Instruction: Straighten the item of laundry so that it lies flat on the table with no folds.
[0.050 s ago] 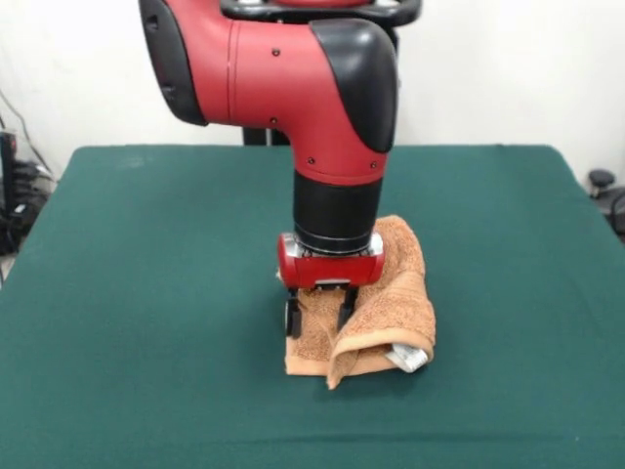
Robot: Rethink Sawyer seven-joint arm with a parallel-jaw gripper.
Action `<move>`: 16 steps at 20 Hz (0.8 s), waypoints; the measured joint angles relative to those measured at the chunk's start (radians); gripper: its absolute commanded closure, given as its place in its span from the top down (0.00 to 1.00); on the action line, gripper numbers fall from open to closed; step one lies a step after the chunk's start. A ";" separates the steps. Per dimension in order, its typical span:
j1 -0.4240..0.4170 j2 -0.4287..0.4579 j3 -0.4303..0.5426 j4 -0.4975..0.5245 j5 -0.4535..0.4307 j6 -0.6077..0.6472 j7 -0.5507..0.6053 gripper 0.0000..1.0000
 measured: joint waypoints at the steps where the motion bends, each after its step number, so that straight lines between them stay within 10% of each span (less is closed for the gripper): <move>1: 0.003 0.001 -0.001 -0.008 -0.004 0.012 0.000 1.00; 2: 0.010 0.007 0.007 -0.021 -0.007 0.035 0.000 0.00; 16: -0.067 0.009 0.100 -0.040 -0.015 0.131 0.000 0.00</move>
